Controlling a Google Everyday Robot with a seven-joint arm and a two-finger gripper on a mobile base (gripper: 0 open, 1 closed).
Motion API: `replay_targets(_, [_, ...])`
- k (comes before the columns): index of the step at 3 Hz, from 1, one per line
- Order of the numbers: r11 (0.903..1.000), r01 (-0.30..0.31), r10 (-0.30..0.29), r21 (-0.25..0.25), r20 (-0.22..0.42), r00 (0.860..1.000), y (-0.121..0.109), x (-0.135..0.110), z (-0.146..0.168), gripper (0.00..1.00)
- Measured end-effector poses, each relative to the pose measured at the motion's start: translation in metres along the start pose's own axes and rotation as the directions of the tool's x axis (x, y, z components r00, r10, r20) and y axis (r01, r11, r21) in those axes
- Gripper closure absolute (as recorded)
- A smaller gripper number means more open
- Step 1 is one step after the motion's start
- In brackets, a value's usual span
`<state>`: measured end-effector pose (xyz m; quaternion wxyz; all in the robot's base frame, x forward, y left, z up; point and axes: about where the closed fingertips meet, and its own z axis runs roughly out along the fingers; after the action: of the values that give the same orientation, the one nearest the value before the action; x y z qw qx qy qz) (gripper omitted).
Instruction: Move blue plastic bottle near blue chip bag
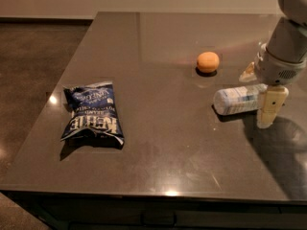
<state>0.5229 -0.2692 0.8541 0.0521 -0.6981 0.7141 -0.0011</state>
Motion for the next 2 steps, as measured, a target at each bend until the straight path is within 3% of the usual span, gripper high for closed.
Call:
replay_targets(1, [0.9999, 0.016, -0.016, 0.0, 0.004, 1.0, 0.004, -0.008, 0.0, 0.47])
replay_targets(2, [0.9989, 0.039, -0.039, 0.026, 0.021, 0.999, 0.009, -0.023, -0.009, 0.7])
